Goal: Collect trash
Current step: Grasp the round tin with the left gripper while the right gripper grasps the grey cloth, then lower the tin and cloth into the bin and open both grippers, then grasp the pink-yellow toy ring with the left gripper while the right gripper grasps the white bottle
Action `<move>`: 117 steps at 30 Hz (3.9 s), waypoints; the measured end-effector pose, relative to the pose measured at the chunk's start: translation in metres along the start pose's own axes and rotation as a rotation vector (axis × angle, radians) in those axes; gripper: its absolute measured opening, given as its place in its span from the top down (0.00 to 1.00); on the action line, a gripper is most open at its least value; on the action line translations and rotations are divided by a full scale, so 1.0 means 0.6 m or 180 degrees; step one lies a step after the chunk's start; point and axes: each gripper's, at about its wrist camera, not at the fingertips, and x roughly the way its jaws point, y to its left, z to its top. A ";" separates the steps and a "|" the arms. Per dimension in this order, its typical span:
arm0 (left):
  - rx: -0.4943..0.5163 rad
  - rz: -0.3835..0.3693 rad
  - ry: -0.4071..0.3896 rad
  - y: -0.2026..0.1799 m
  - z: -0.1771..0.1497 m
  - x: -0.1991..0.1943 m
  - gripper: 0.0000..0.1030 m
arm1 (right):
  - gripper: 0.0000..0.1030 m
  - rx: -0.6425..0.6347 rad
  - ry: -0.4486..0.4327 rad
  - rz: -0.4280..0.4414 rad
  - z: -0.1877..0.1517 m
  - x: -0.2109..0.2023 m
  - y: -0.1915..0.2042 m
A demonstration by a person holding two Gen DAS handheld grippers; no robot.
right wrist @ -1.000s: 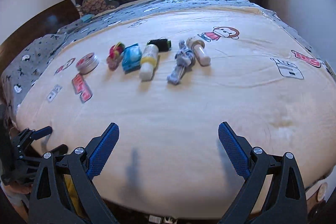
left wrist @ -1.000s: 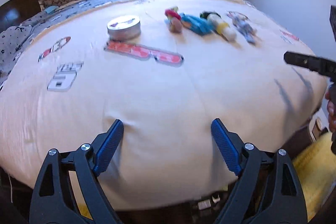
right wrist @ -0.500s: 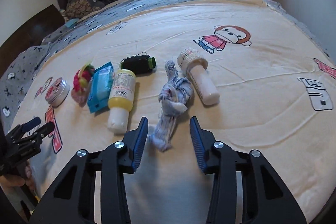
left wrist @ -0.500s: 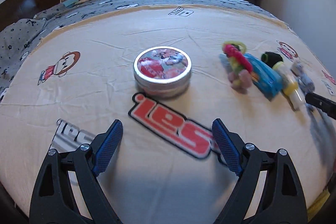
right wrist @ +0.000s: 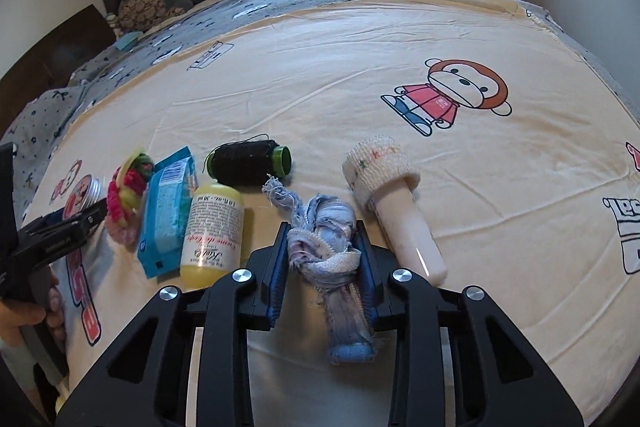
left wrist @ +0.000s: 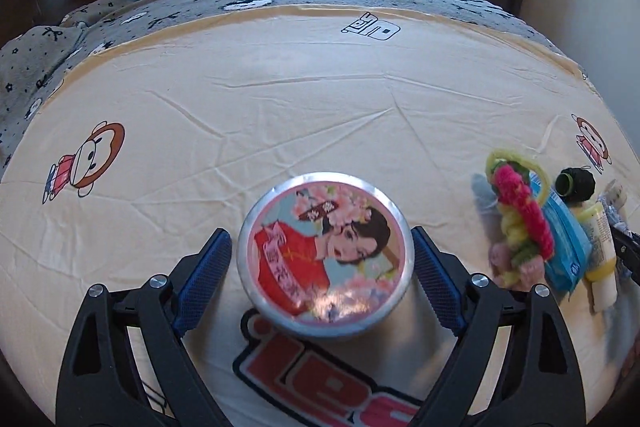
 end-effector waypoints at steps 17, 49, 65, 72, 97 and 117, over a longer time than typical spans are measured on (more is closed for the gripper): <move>0.0383 -0.0279 -0.0231 -0.035 -0.098 -0.137 0.35 | 0.75 -0.0459 -0.0263 0.0160 -0.088 -0.142 0.026; 0.0870 -0.1030 0.0462 -0.118 -0.539 -0.242 0.35 | 0.74 -0.0453 0.0447 0.0457 -0.461 -0.191 0.060; 0.0980 -0.1155 0.1261 -0.155 -0.603 -0.163 0.35 | 0.56 -0.0317 0.1053 0.0562 -0.506 -0.120 0.056; 0.0945 -0.1130 0.1243 -0.153 -0.599 -0.160 0.20 | 0.41 -0.0192 0.0963 0.0543 -0.494 -0.125 0.045; 0.0839 -0.0807 0.0247 -0.110 -0.376 -0.284 0.13 | 0.13 -0.0418 -0.0305 0.0021 -0.275 -0.275 -0.028; 0.0523 -0.0560 -0.0023 -0.120 -0.113 -0.117 0.35 | 0.38 -0.0300 -0.0160 -0.0138 -0.040 -0.067 -0.037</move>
